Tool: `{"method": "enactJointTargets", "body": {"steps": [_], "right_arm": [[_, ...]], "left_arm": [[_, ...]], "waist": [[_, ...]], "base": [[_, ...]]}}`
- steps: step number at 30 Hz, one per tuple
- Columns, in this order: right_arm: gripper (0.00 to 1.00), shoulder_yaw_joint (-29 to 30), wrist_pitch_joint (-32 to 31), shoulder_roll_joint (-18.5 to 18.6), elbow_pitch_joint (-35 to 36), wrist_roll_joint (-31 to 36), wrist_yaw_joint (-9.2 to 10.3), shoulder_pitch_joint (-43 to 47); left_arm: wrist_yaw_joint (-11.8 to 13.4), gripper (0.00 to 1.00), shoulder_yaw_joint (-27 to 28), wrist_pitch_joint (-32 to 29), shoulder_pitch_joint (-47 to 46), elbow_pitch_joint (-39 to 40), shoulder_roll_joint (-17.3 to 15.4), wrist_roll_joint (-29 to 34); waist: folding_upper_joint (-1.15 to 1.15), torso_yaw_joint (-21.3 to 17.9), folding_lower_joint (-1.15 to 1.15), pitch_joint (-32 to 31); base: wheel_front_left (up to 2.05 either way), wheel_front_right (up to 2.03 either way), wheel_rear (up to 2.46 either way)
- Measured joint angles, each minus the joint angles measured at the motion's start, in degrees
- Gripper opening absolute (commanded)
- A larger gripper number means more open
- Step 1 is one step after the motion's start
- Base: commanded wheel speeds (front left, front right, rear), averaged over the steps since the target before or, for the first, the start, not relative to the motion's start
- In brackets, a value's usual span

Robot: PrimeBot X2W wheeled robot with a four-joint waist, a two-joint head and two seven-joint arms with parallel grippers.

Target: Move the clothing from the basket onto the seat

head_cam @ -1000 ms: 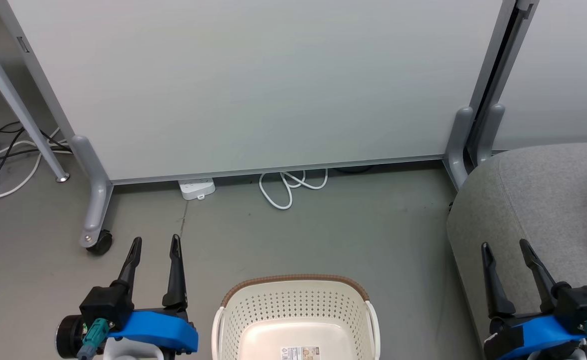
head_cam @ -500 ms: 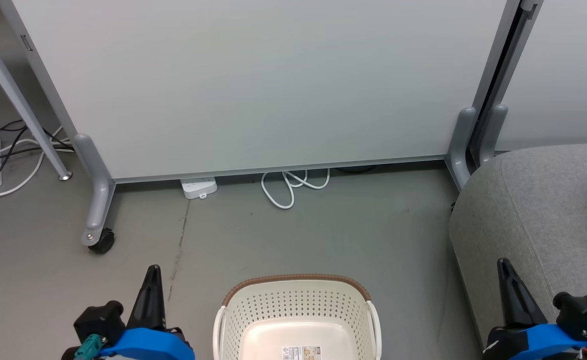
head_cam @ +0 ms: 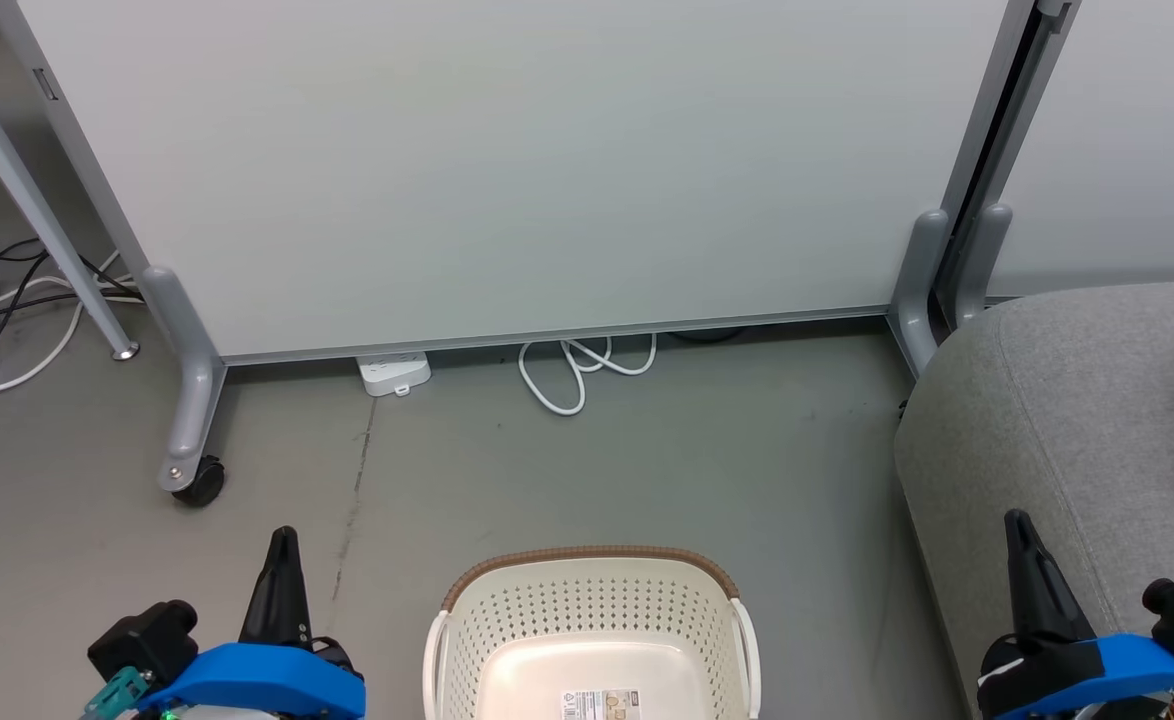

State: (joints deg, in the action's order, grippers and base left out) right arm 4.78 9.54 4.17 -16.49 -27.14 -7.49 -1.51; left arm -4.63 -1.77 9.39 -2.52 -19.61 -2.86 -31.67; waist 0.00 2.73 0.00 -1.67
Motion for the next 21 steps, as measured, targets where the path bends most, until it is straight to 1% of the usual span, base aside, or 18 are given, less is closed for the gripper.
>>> {"method": "enactJointTargets", "body": {"steps": [21], "right_arm": [[0.0,0.45,-4.54,-0.31,0.74,-18.52,0.01,-0.87]], "left_arm": [[-0.81,0.0,2.5,-4.49,-0.9,1.57,0.0,-17.24]], "waist": [[0.0,-0.54,0.0,0.37]], "base": [[0.0,0.0,0.0]]}}
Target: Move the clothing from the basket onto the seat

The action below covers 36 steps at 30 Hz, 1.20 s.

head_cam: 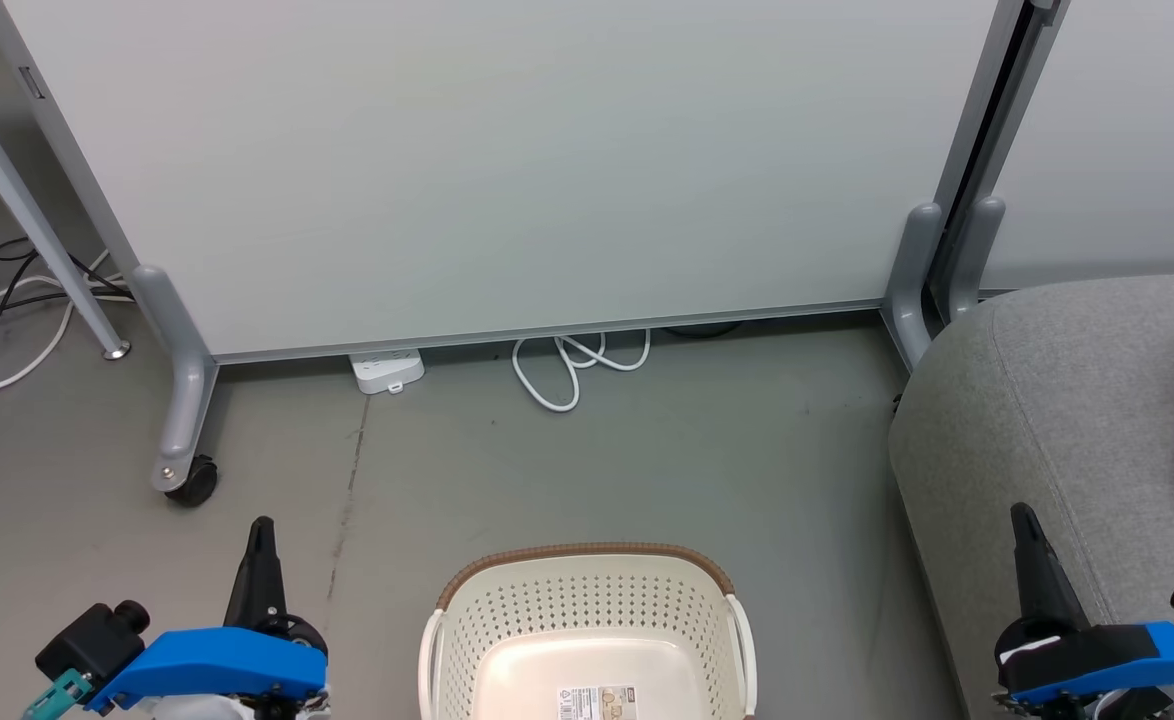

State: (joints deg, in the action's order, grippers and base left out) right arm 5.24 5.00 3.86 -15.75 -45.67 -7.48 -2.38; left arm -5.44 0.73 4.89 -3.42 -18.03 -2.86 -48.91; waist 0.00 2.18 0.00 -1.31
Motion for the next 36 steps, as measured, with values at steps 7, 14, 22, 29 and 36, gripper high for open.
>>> {"method": "enactJointTargets", "body": {"steps": [7,14,22,29,36], "right_arm": [[0.0,0.16,-1.42,-0.1,0.15,-5.25,0.0,-0.22],[0.0,0.32,-2.52,-0.21,0.32,-10.26,0.0,-0.82],[0.0,0.47,-3.83,-0.31,0.46,-15.45,0.0,-1.14],[0.0,0.58,-4.94,-0.4,0.67,-19.79,0.0,-1.58],[0.0,0.7,-5.98,-0.46,0.76,-23.86,0.0,-2.0]], "left_arm": [[-0.23,0.0,0.53,-1.29,-0.24,0.38,0.0,-4.99],[-0.43,0.0,1.1,-2.48,-0.45,0.86,0.0,-9.6],[-0.6,0.0,1.97,-3.82,-0.66,1.3,0.0,-14.44],[-0.71,0.0,2.35,-4.82,-0.92,1.59,0.0,-18.44],[-0.93,0.0,2.82,-5.9,-1.29,1.94,0.0,-22.24]], "waist": [[0.0,-0.18,0.0,0.12],[0.0,-0.36,0.0,0.24],[0.0,-0.57,0.0,0.38],[0.0,-0.75,0.0,0.51],[0.0,-0.93,0.0,0.63]], "base": [[0.0,0.0,0.0],[0.0,0.0,0.0],[0.0,0.0,0.0],[0.0,0.0,0.0],[0.0,0.0,0.0]]}}
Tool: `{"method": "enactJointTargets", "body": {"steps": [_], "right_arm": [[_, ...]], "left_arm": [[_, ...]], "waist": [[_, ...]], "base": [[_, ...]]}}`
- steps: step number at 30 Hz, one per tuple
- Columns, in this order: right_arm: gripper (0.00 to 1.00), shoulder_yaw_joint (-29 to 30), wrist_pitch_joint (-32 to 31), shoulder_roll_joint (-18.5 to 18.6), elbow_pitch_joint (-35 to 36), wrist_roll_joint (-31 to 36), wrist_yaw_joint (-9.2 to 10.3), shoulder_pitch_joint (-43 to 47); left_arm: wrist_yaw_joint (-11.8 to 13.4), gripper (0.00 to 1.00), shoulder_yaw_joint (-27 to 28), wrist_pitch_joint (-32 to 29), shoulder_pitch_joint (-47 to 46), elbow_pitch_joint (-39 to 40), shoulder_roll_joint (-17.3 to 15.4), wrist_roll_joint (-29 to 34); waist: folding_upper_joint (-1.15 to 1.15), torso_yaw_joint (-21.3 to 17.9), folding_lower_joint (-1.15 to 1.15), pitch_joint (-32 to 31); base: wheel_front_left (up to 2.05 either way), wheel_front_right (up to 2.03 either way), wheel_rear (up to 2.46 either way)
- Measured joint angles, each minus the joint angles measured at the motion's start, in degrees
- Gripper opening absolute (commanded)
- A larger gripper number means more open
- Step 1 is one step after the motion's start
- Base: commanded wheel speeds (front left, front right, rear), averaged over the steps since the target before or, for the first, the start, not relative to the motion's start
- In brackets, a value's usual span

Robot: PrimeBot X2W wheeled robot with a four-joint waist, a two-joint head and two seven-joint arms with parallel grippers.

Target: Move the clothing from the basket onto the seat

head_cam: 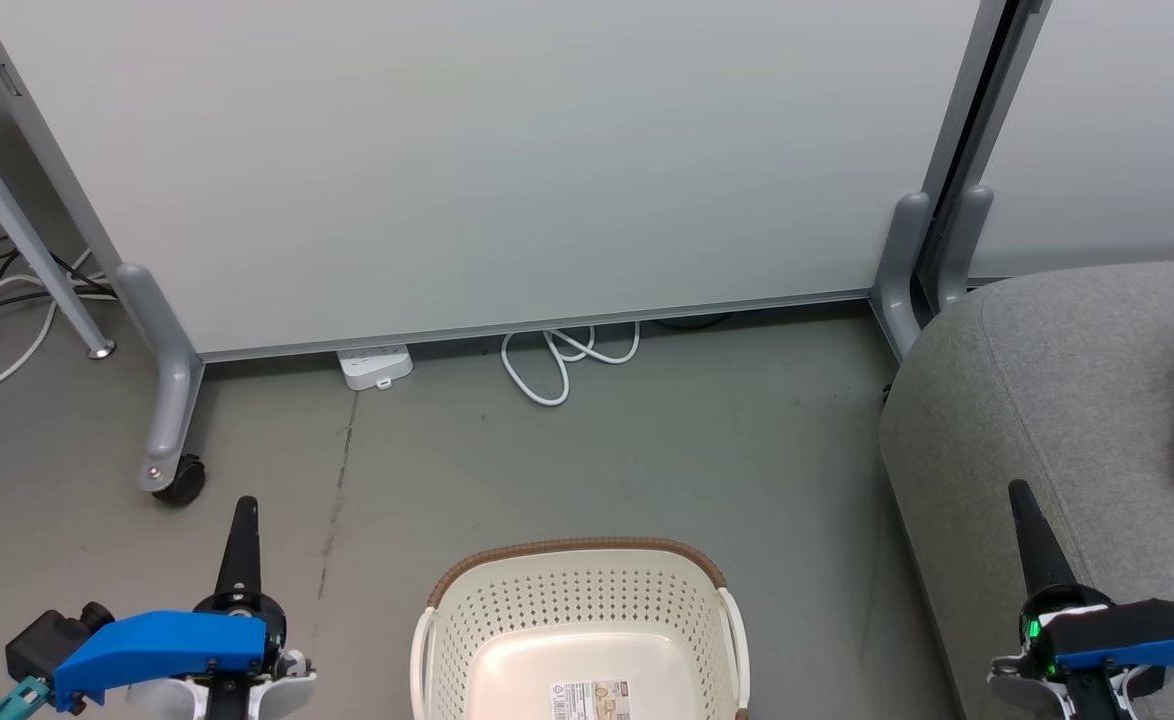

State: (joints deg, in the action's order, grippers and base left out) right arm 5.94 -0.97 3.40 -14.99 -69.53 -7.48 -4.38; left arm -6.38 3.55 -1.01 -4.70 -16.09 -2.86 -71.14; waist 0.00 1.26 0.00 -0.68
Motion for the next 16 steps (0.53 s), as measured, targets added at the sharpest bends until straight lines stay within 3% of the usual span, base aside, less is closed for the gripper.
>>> {"method": "enactJointTargets", "body": {"steps": [16], "right_arm": [[0.0,0.16,-2.01,-0.18,0.34,-8.37,0.0,-0.27]], "left_arm": [[-0.24,0.0,1.16,-1.99,-0.36,0.75,0.0,-7.84]], "waist": [[0.0,-0.41,0.0,0.28]], "base": [[0.0,0.0,0.0]]}}
